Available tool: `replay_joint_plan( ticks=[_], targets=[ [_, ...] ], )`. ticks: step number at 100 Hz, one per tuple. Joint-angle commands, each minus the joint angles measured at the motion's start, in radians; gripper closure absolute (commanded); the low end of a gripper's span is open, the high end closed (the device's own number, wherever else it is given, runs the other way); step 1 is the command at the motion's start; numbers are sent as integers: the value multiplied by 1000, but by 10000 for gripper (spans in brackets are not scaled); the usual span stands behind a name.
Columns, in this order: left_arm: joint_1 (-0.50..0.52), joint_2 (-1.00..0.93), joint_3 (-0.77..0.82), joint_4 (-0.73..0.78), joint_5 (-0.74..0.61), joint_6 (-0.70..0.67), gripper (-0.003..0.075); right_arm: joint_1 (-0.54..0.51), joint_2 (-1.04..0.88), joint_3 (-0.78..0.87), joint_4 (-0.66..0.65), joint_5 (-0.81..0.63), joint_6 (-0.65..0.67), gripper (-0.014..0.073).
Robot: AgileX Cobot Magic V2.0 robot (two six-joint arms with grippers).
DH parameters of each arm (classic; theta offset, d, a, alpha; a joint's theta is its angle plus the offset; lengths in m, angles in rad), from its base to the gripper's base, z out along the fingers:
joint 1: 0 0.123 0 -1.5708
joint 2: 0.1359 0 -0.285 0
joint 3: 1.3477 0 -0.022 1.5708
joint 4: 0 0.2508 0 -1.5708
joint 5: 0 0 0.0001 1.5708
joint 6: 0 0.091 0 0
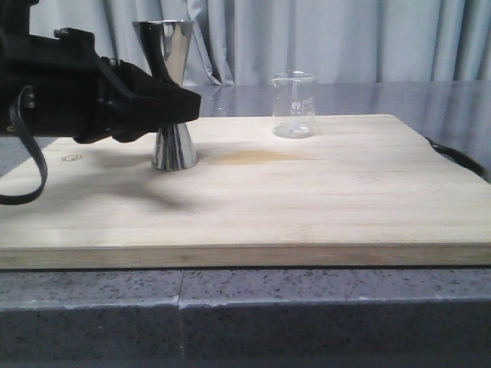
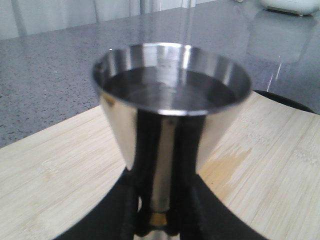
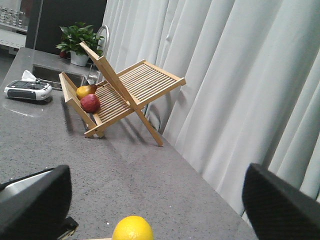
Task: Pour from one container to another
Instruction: 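Open the left gripper and release the jigger standing on the board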
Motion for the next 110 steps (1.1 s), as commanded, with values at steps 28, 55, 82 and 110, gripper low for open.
replay_joint_plan(
  ticks=[28,55,82,110],
  targets=[
    [-2,-16,-12,20,-8,-9,537,-9,-38,-29,57,-14,-1,-34],
    [-2,-16,-12,20,-41,-9,537,-9,-38,-29,57,-6,-1,-34],
    [-2,-16,-12,20,-45,-9,352,-9,-38,-29,57,-3,-1,-34],
    [-2,-16,-12,20,-45,-9,287,-9,-38,-29,57,-4,-1,-34]
  ],
)
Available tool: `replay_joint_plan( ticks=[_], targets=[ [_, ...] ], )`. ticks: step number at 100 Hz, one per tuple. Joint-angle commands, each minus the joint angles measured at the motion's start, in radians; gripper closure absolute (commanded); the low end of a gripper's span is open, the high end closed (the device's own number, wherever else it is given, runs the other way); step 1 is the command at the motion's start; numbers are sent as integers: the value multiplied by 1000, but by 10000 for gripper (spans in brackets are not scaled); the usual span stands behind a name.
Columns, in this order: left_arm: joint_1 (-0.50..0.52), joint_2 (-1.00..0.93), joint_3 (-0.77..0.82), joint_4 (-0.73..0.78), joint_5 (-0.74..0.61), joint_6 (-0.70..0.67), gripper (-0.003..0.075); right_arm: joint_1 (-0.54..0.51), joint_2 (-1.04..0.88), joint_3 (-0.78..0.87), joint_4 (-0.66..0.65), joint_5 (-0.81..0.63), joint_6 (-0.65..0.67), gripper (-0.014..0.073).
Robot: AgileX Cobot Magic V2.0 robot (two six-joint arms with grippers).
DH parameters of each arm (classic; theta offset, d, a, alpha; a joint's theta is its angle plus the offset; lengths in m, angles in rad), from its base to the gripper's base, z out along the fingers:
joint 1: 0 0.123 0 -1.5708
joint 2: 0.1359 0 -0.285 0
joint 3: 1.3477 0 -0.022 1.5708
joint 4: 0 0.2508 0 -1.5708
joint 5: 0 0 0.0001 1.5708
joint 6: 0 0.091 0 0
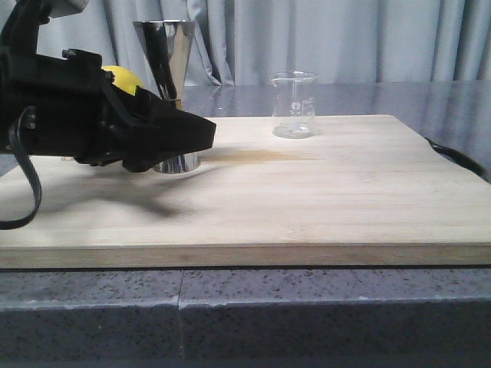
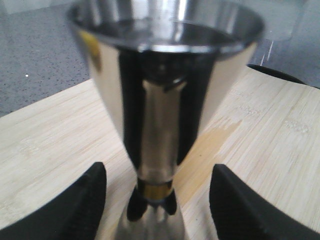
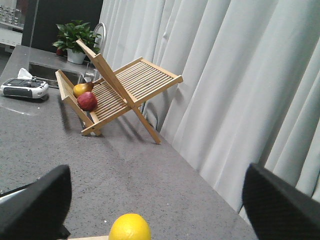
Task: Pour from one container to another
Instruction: 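Open the left gripper and release the jigger standing on the board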
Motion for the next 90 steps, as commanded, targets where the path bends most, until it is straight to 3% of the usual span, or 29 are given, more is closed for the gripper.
replay_joint_plan(
  ticks=[1,15,37,90],
  targets=[
    [-2,-28,-17,-21,-63,-9,287,-9,-38,-29,57,-19,-3,-34],
    [-2,-28,-17,-21,-63,-9,281,-9,-38,-29,57,-17,-3,-34],
    [-2,-28,-17,-21,-62,-9,159,-9,-38,-29,57,-15,-3,-34],
    [-2,-102,-17,0,43,-87,159,-9,-38,-29,57,13,-3,-34]
  ],
)
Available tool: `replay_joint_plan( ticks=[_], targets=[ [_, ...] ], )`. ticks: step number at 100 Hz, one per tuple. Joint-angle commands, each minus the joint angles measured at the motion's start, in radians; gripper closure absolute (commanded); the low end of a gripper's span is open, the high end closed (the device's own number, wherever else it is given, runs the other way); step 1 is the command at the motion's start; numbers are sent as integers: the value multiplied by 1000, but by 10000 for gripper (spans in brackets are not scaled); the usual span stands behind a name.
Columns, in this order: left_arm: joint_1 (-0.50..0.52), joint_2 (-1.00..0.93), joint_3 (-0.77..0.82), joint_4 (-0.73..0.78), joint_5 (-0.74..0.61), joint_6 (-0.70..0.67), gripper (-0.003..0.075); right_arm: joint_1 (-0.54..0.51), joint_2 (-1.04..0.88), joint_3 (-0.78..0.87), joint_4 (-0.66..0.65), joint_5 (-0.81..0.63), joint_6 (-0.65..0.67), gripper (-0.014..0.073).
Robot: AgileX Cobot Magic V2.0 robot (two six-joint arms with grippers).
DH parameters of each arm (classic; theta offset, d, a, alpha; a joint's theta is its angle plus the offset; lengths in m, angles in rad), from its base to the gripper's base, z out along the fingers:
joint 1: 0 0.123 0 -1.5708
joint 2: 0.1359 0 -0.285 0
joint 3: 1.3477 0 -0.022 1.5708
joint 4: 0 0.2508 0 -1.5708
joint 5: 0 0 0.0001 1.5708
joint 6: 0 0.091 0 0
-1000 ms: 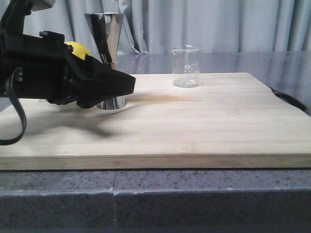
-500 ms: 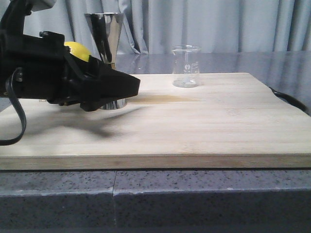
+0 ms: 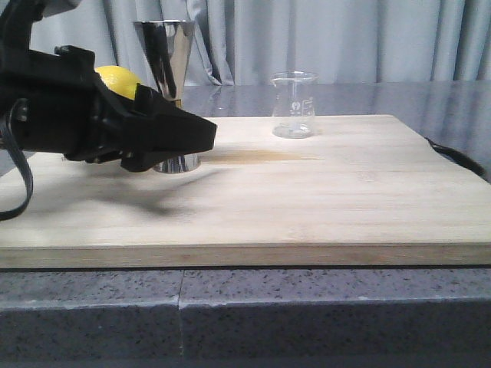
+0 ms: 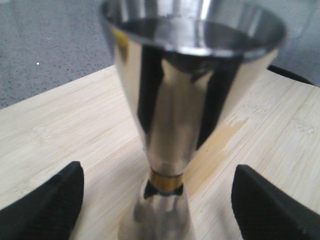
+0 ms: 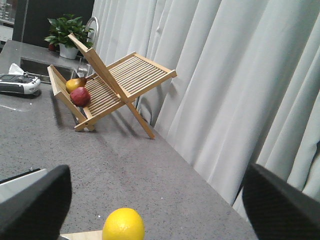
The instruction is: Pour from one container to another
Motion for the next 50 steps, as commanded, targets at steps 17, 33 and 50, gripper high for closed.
replay_joint_plan(
  ticks=[17,33,50],
  targets=[
    [-2,-87,-19,45,9,-101,159,-9,-38,-29,57,-8,-3,-34],
    [-2,-133,-19,72,47,-165,162,-9,-38,-29,57,6,-3,-34],
    [-2,-215,-19,158,134,-261,162,-9,-38,-29,57,13,-3,-34]
  ],
)
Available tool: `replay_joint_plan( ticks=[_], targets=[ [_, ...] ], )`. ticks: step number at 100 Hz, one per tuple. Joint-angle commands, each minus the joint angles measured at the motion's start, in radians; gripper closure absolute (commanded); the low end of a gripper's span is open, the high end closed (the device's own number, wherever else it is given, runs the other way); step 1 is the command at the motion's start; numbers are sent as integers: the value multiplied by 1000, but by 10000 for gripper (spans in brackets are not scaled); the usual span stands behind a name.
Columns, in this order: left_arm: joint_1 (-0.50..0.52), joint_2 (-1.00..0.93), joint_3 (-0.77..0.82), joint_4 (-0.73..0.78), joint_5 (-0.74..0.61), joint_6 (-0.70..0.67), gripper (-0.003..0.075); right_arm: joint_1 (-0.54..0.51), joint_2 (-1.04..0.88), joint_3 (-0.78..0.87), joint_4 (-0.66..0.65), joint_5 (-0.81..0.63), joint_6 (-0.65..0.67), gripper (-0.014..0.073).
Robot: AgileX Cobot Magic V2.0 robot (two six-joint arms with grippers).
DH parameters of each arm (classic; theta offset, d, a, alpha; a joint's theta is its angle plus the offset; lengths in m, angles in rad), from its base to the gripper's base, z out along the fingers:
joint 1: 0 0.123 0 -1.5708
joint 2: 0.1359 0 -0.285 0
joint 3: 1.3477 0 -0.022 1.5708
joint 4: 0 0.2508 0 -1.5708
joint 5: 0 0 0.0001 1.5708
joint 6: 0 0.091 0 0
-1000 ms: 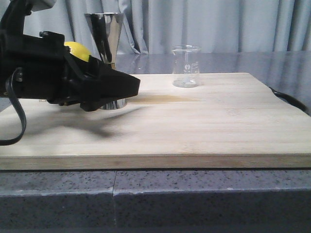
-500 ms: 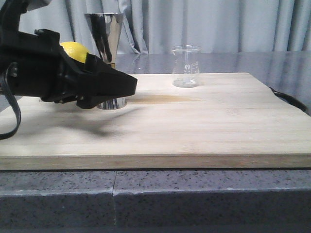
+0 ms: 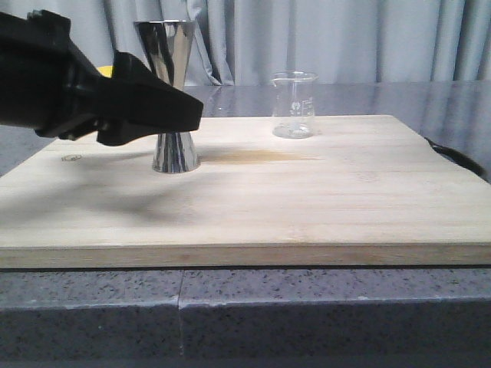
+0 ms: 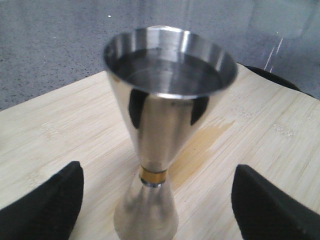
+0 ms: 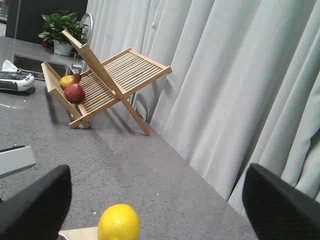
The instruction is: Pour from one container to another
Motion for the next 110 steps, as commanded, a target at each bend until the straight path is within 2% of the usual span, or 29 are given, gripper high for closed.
replay_joint_plan(
  ticks=[1,11,21,44,51,65,77,91,110],
  targets=[
    [-2,-75,-21,34,-3,-72,162,-9,-38,-29,57,-9,-3,-34],
    [-2,-146,-21,120,73,-168,162,-9,-38,-29,57,25,1,-34],
    [-2,-224,-21,180,146,-238,162,-9,-38,-29,57,122,40,-30],
    [-2,-418,-21,182,313,-240,165,-9,-38,-29,74,368,40,-24],
    [-2,-478,-21,180,378,-240,165,-9,-40,-36,76,466,38,-13],
    [-2,-601,-23,182,535,-238,177,-9,-71,-75,76,751,38,18],
    [5,-698,-45,239,684,-238,210,-9,-146,-123,74,931,38,46],
    [30,-779,-106,328,787,-238,226,-9,-264,-146,51,990,38,53],
    [51,-852,-223,384,857,-238,227,-9,-466,-118,40,1108,38,53]
  ],
)
